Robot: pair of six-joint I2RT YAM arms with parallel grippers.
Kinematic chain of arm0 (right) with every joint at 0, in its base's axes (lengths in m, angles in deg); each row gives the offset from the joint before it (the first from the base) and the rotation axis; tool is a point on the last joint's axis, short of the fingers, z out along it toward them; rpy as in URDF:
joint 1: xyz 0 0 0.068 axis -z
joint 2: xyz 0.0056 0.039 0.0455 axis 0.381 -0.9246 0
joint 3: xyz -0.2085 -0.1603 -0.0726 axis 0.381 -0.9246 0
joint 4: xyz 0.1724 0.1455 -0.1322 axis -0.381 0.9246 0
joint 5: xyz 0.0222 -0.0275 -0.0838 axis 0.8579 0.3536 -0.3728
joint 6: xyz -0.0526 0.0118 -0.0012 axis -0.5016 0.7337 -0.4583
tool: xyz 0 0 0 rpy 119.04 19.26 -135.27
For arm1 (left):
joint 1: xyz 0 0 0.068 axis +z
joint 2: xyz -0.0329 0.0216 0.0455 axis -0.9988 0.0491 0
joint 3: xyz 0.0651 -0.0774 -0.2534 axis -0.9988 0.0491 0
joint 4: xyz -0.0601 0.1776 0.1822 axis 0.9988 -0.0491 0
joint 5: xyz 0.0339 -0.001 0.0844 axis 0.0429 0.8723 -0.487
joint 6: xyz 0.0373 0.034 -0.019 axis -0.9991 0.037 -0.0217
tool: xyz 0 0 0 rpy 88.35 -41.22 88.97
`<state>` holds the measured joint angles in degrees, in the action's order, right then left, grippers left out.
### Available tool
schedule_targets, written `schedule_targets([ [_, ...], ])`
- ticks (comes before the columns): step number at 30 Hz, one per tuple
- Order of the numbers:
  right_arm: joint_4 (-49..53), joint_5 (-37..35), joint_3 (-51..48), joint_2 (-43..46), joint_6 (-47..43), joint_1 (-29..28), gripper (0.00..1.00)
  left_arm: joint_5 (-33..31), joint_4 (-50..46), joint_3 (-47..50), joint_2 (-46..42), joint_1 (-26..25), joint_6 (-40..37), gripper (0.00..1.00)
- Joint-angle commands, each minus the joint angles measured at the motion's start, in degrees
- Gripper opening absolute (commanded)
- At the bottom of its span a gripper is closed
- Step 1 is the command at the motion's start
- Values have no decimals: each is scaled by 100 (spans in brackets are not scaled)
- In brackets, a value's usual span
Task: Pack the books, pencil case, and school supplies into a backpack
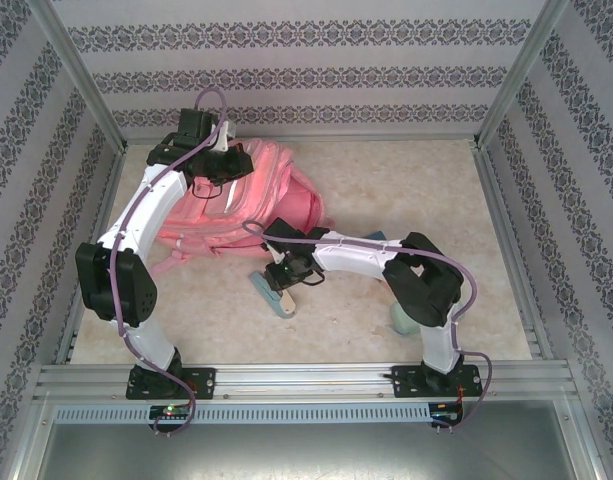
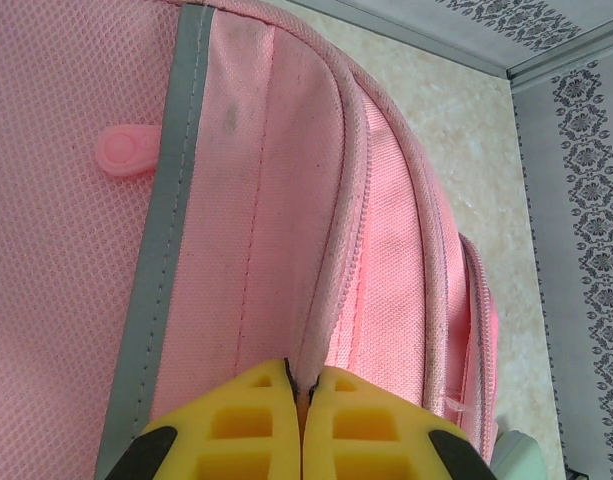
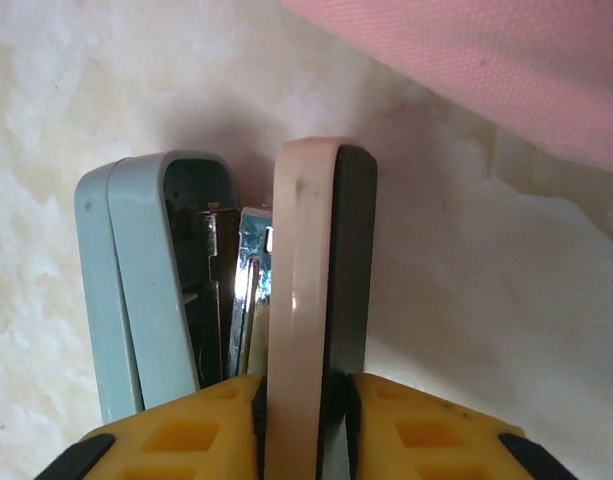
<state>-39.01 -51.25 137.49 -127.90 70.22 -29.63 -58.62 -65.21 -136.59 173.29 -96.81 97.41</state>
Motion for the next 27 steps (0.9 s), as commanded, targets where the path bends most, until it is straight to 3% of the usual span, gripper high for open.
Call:
schedule_targets([
  [1, 342, -453, 59, -126, -147, -79, 22, -6, -43, -208, -71, 153, -57, 0],
  [3, 400, -608, 2, -66, -123, -79, 0, -7, -36, -210, -67, 161, -48, 0],
  [11, 149, -538, -266, 936, 30, 116, 0, 15, -32, -236, -43, 163, -38, 0],
  [19, -216, -202, -250, 2034, 360, 859, 0, 84, 9, -298, -45, 172, 27, 0],
  [22, -316, -34, -13, 2018, 590, 1240, 0, 154, 101, -255, -45, 172, 100, 0],
  [27, -14, 102, 864, 1136, 874, 1588, 0, 379, 342, -148, -89, 172, 250, 0],
])
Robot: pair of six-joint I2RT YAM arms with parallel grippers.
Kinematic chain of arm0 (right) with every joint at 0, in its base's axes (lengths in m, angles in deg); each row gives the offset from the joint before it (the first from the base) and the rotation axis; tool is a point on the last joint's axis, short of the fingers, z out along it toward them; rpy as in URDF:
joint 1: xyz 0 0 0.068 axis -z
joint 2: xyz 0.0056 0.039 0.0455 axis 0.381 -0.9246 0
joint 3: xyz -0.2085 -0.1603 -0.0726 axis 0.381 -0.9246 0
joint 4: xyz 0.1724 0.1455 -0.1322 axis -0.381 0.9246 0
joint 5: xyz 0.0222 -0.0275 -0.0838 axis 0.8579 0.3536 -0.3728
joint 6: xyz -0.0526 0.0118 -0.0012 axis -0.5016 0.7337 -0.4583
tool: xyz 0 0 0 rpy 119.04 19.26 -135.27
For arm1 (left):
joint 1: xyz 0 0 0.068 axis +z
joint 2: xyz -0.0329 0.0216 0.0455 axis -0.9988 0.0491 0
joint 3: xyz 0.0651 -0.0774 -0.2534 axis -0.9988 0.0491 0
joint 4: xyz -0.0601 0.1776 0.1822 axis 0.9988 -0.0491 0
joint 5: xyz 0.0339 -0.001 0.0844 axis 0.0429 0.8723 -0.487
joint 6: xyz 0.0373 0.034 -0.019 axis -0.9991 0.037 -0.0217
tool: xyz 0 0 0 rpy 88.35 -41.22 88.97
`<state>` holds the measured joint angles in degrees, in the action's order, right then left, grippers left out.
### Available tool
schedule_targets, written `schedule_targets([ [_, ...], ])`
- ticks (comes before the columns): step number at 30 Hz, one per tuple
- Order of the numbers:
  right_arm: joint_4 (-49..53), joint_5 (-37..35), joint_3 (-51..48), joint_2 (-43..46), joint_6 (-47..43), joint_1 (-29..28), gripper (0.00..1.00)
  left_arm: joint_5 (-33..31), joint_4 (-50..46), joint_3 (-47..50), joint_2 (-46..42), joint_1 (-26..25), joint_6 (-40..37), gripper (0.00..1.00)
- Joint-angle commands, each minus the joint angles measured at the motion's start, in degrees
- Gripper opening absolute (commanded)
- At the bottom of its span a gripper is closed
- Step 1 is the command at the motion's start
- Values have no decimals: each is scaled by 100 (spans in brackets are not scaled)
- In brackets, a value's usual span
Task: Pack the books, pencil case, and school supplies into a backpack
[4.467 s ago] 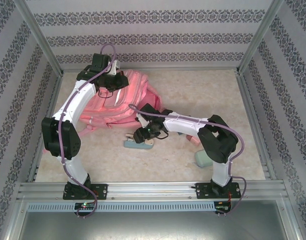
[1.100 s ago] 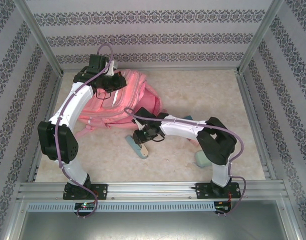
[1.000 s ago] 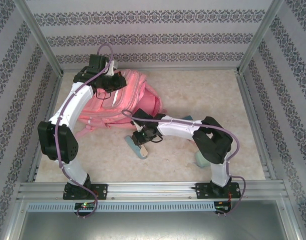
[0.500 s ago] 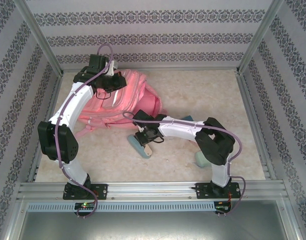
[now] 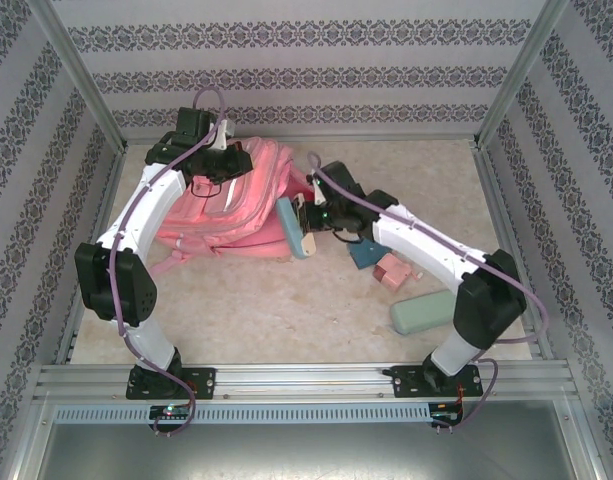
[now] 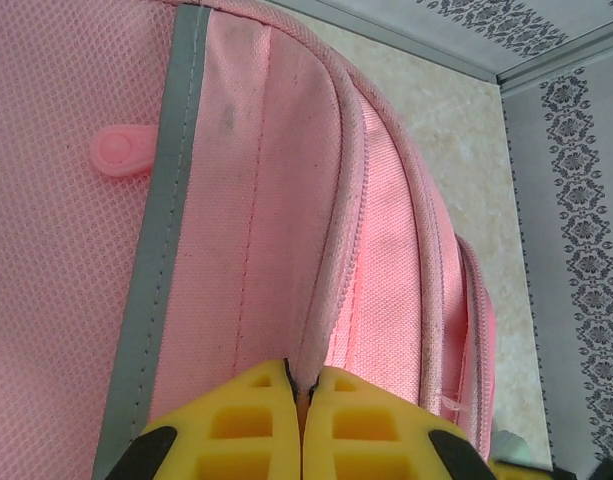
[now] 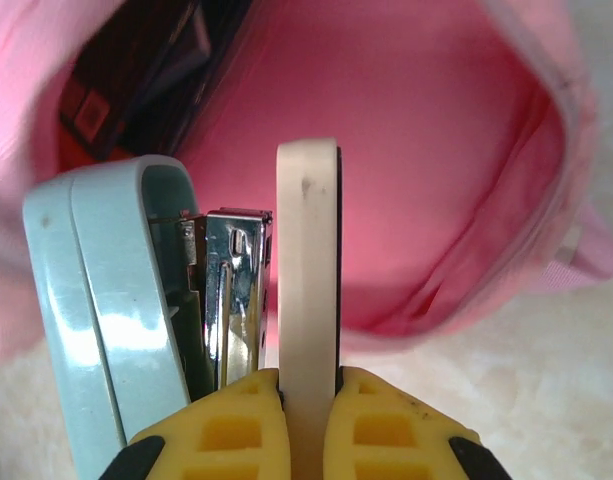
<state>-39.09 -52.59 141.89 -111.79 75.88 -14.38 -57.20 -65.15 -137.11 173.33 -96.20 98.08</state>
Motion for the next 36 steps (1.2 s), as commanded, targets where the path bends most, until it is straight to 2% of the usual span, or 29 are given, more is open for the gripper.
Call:
schedule_targets([
  [1, 22, 238, 573, -690, 386, 94, 0, 295, 340, -113, -89, 111, 183, 0],
  [6, -273, 590, 1069, -1506, 990, 264, 0, 489, 362, -191, -145, 113, 206, 0],
  [19, -3010, 1906, 1560, -3041, 3628, 243, 0, 730, 738, 21, -216, 67, 613, 0],
  [26, -2133, 1492, 2204, -3519, 3383, -58, 1, 712, 787, 37, -167, 58, 645, 0],
  [29, -1969, 1420, 2312, -3703, 3408, -157, 11, 713, 779, 1, -138, 58, 640, 0],
  [31, -1940, 1469, 2309, -3712, 3382, -180, 34, 704, 730, -32, -120, 58, 602, 0],
  [32, -1941, 1479, 2248, -3664, 3376, -175, 42, 687, 689, -43, -112, 64, 566, 0],
  [36, -2079, 1395, 1770, -3206, 3229, -83, 54, 570, 559, -52, -111, 58, 417, 0],
])
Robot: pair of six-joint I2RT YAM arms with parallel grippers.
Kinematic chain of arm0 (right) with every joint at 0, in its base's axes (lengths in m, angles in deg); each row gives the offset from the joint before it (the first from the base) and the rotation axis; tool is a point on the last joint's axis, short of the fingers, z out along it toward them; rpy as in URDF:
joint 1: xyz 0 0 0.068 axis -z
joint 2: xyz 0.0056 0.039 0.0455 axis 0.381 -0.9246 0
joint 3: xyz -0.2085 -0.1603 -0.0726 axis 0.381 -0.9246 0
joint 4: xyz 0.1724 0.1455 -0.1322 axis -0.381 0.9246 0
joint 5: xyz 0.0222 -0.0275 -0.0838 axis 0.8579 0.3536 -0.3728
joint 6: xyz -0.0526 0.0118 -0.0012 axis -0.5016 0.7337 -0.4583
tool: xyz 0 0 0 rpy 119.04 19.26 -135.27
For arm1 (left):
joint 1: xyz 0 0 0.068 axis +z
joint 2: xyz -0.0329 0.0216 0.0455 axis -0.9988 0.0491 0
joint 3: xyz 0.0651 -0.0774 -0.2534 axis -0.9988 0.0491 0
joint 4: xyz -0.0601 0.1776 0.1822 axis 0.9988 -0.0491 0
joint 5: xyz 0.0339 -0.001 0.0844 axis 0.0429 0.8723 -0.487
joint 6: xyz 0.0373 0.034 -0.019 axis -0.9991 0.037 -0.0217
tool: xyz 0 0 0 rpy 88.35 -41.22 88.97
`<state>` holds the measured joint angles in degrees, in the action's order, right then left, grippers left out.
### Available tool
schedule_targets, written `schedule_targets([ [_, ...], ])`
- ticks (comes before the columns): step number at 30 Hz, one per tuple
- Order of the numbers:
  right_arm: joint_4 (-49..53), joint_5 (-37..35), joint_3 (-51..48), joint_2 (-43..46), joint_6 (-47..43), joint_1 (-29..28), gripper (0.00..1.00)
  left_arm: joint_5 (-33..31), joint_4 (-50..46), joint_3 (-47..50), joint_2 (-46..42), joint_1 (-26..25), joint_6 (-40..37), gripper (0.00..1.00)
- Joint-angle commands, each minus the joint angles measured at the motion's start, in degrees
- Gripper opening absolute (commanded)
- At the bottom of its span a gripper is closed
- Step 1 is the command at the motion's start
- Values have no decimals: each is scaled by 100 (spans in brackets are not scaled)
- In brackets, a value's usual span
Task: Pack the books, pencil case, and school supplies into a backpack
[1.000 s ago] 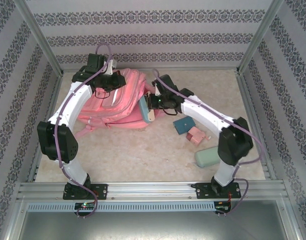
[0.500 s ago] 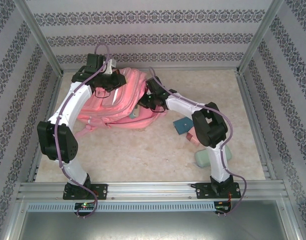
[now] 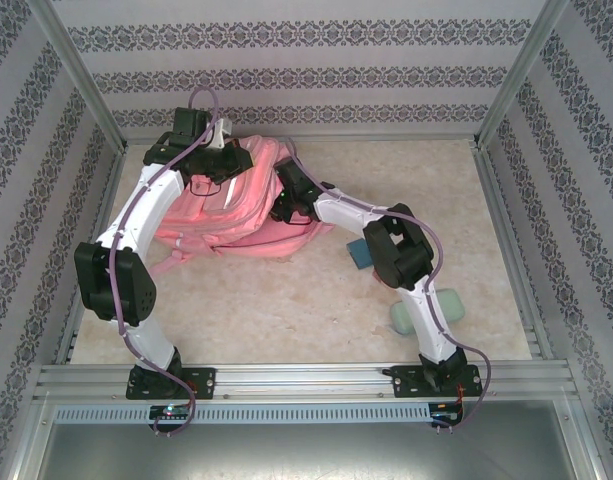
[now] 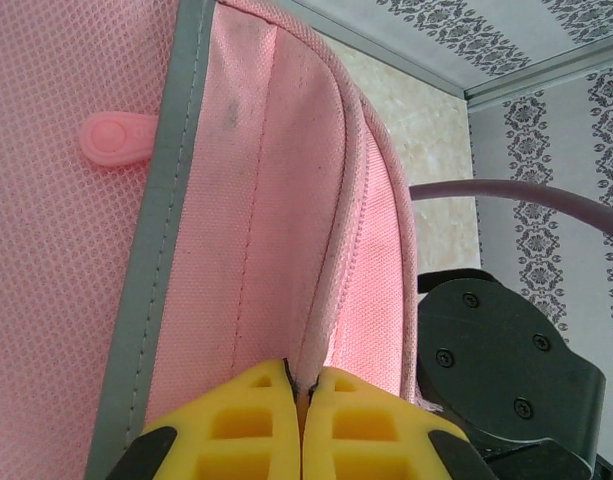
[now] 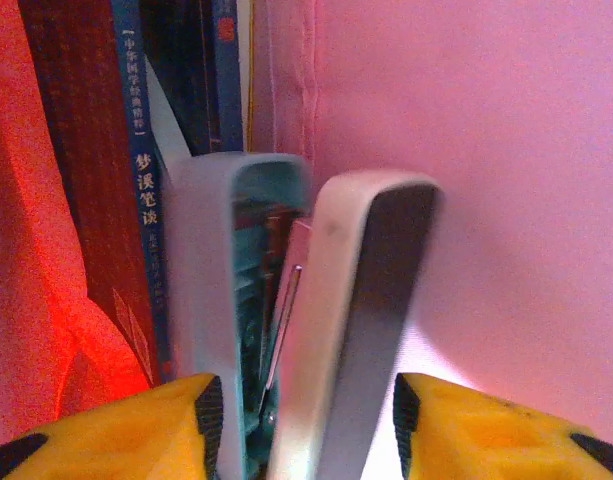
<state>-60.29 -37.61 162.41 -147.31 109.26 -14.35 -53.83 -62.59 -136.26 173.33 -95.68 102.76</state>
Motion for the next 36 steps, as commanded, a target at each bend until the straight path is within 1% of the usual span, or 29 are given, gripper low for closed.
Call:
schedule_targets([
  [1, 23, -117, -396, 465, -136, -55, 55, 203, 285, -129, -111, 8, -80, 0],
  [4, 15, -181, -768, 927, -280, 50, 56, 156, 241, -111, -94, 6, -144, 0],
  [9, 303, -549, -1657, 2079, -851, 228, 57, 181, 284, -102, -52, 6, -179, 0],
  [11, 517, -688, -2027, 2551, -1073, 289, 57, 205, 306, -102, -16, 5, -190, 0],
  [14, 1019, -1078, -2601, 3273, -1444, 365, 59, 224, 331, -110, 37, 5, -201, 0],
  [20, 2237, -2106, -3708, 4464, -1895, 645, 67, 303, 417, -153, 165, 12, -184, 0],
  [22, 2495, -2255, -4018, 4759, -2070, 807, 68, 314, 400, -205, 212, 6, -203, 0],
  [23, 2633, -2385, -4184, 4936, -2150, 880, 72, 329, 395, -223, 233, 5, -206, 0],
  [25, 2734, -2488, -4512, 5265, -2354, 1068, 74, 345, 390, -242, 258, 5, -215, 0],
  [26, 2700, -2479, -4696, 5421, -2487, 1191, 78, 349, 394, -243, 271, 9, -210, 0],
  [27, 2630, -2456, -4877, 5531, -2599, 1321, 82, 351, 397, -243, 276, 5, -208, 0],
  [29, 2675, -2297, -5070, 5576, -2756, 1642, 83, 365, 407, -225, 293, 6, -191, 0],
  [31, 2659, -2004, -5160, 5482, -2932, 1980, 86, 391, 414, -216, 302, 7, -180, 0],
  [36, 2757, -2162, -5216, 5159, -3057, 2573, 88, 394, 375, -201, 246, 6, -188, 0],
])
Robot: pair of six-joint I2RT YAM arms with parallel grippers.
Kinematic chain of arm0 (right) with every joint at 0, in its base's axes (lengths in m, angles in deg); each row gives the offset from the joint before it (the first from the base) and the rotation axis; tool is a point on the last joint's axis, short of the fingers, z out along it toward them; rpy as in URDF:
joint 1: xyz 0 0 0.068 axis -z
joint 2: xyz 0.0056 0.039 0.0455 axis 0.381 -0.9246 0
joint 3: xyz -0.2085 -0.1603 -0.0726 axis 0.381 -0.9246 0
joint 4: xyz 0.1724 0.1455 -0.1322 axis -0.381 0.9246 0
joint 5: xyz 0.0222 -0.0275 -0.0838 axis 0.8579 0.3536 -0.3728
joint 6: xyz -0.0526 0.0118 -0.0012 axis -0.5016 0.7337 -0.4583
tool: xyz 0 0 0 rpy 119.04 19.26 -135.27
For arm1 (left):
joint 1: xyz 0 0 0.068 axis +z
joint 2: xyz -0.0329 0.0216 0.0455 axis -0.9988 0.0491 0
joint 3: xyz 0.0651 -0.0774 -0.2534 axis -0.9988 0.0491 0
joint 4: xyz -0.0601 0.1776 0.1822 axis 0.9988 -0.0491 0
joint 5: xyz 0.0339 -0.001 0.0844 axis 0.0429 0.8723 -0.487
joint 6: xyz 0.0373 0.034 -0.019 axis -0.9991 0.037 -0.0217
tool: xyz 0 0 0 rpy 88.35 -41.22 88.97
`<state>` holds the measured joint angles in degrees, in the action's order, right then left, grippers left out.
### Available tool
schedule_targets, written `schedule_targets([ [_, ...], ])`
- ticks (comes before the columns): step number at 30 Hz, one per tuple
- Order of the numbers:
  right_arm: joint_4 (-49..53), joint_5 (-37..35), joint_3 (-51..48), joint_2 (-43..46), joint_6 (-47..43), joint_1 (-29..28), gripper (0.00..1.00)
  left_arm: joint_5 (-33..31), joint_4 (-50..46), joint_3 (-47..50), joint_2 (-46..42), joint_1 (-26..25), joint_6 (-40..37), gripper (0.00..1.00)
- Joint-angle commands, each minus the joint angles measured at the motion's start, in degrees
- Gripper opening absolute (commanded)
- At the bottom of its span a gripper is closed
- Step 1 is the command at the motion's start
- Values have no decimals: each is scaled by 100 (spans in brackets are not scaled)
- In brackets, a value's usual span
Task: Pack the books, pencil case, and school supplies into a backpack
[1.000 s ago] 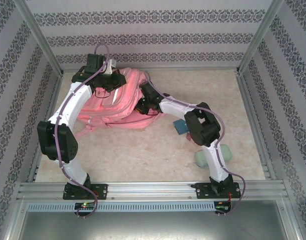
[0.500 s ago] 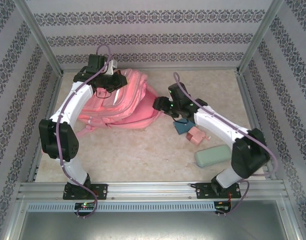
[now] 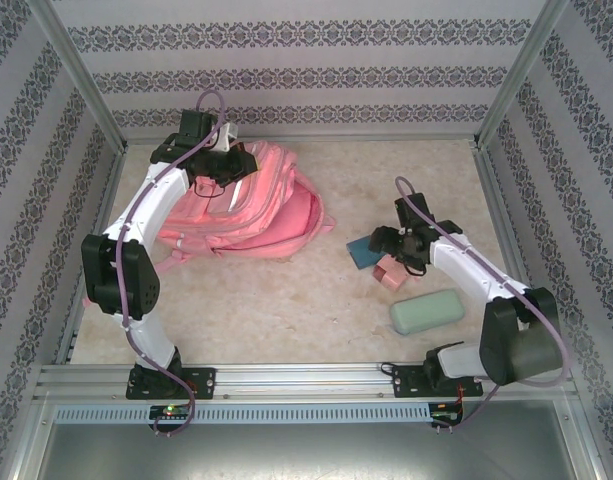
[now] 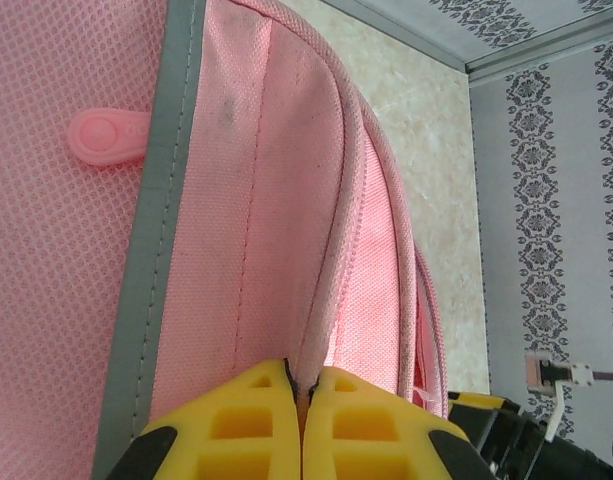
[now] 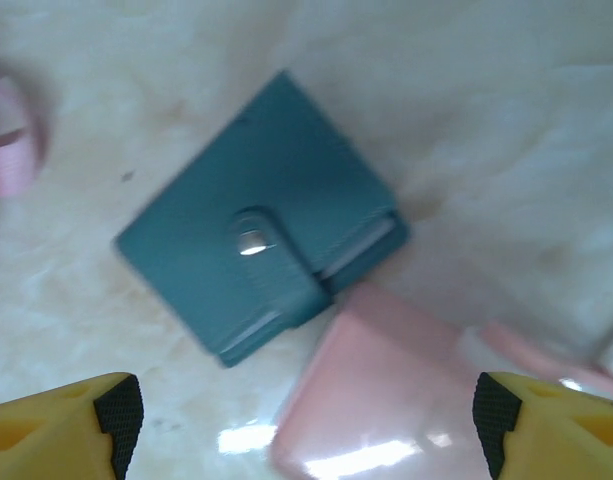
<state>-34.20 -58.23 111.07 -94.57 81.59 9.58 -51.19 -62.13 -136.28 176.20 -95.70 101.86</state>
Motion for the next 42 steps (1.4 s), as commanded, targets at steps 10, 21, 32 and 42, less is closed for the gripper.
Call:
schedule_targets([
  [10, -247, 1011, -157, -788, -228, 207, 94, 32, 263, -43, -247, 8, -154, 0],
  [21, -628, 1745, 257, -932, 630, -1257, 94, 48, 269, -22, -265, 8, -138, 0],
  [32, -5, 663, 714, -1052, -421, -1480, 94, -2, 220, 19, -344, 12, -187, 0],
  [42, -96, 1430, 988, -1770, -1401, -1567, 92, 1, 136, 7, -349, 8, -212, 0],
])
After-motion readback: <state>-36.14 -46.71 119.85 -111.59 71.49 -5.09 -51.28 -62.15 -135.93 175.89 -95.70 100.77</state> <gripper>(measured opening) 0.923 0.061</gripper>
